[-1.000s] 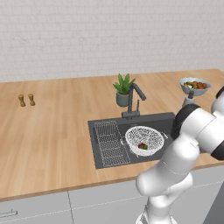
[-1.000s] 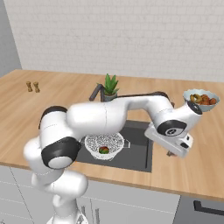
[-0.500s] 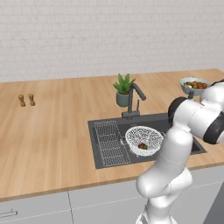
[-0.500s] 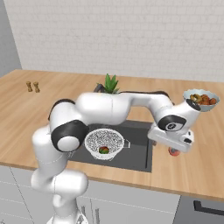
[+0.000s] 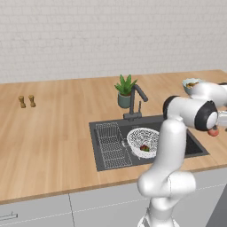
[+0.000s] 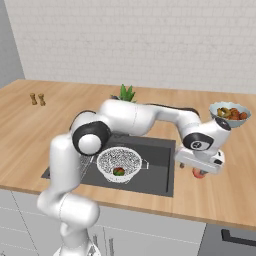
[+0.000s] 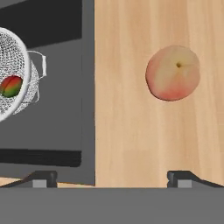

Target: Put the colander in the sink, put the mango, peach in the colander, and turn on the sink faucet and pour water over the colander.

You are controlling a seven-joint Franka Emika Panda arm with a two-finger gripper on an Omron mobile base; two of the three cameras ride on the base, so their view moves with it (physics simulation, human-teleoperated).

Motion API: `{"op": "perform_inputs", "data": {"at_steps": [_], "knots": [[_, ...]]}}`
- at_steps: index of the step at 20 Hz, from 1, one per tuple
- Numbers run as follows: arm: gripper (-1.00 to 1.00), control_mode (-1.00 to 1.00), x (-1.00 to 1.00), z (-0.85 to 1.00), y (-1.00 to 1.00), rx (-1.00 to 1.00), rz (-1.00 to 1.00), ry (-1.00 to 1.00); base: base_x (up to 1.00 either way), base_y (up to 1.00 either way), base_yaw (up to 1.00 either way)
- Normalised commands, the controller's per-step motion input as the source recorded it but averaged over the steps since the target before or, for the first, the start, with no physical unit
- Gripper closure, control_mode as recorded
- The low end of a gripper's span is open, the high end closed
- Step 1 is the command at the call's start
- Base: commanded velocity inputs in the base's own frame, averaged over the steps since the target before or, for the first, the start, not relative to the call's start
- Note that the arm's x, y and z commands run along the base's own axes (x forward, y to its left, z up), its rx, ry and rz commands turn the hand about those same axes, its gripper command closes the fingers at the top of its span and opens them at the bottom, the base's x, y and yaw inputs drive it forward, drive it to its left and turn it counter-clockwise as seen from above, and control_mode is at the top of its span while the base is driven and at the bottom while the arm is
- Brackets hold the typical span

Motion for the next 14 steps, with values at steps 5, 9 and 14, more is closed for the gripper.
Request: {"op": "perform_inputs", "data": {"at_steps": [5,9,14], "knots": [[-1.00,-1.00,0.43,-0.24,-0.27,0.00,0.01,0.00,0.00,0.00,0.00],[-1.00,-1.00,0.38,-0.27,-0.22,0.00,0.00,0.00,0.00,0.00,0.00],[-1.00,-1.00,0.36,-0.31,-0.01,-0.04,0.00,0.00,0.00,0.00,0.00]]}}
